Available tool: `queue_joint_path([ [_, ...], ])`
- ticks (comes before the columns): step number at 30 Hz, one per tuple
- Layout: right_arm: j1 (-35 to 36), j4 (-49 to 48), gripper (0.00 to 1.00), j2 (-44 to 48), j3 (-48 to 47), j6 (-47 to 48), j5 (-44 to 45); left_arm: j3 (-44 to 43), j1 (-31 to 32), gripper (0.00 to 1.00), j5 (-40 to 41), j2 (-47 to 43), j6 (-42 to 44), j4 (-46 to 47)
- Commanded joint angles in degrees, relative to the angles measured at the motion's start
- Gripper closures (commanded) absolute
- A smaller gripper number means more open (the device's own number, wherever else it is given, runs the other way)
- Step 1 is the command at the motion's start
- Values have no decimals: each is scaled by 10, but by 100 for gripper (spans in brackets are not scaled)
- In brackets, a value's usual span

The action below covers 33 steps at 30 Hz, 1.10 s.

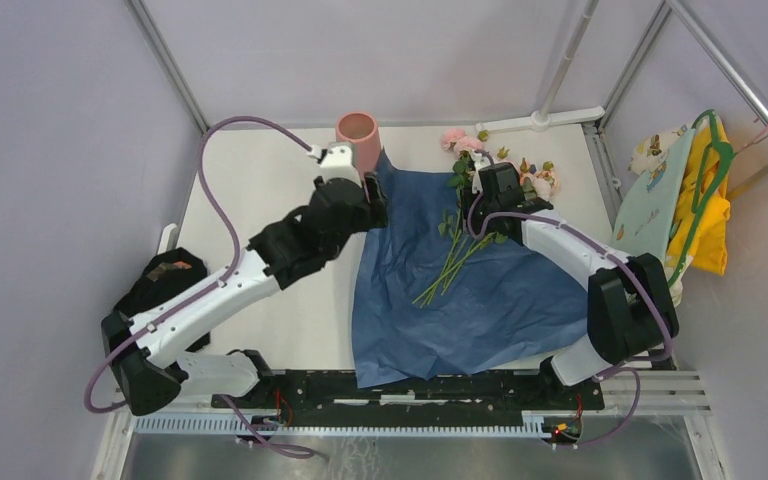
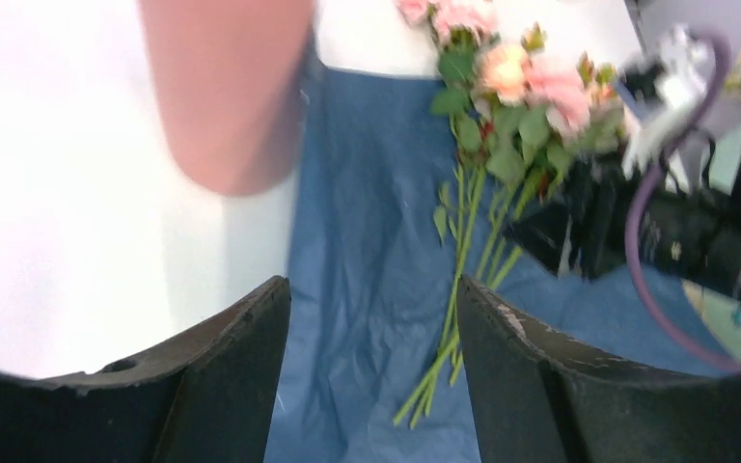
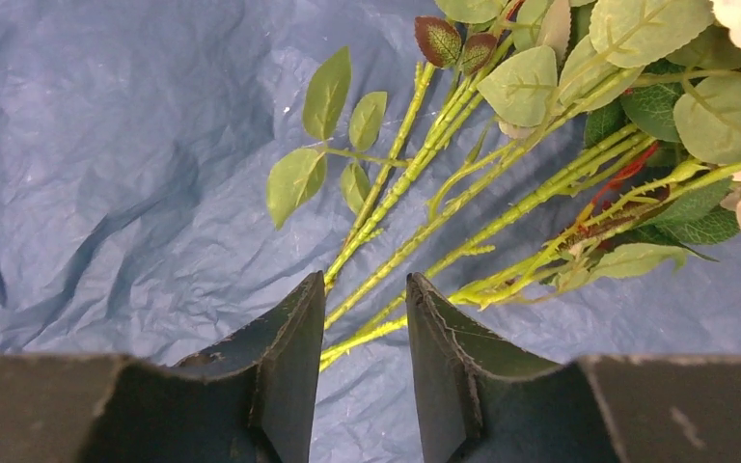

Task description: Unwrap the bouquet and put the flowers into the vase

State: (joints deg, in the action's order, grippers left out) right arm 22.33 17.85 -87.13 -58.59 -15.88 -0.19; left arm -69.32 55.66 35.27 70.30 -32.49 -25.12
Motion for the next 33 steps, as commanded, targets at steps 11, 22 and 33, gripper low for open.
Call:
queue_joint_path([
  [11,-97,-31,57,-135,-106,-16,-62,-122,-263,37,-463,166,-19,131],
  [22,-139,-45,61,-237,-174,-37,-111,-99,-261,39,-368,108,10,93],
  [33,-140,-54,88,-240,-158,-42,-106,-82,-256,38,-350,56,4,75],
])
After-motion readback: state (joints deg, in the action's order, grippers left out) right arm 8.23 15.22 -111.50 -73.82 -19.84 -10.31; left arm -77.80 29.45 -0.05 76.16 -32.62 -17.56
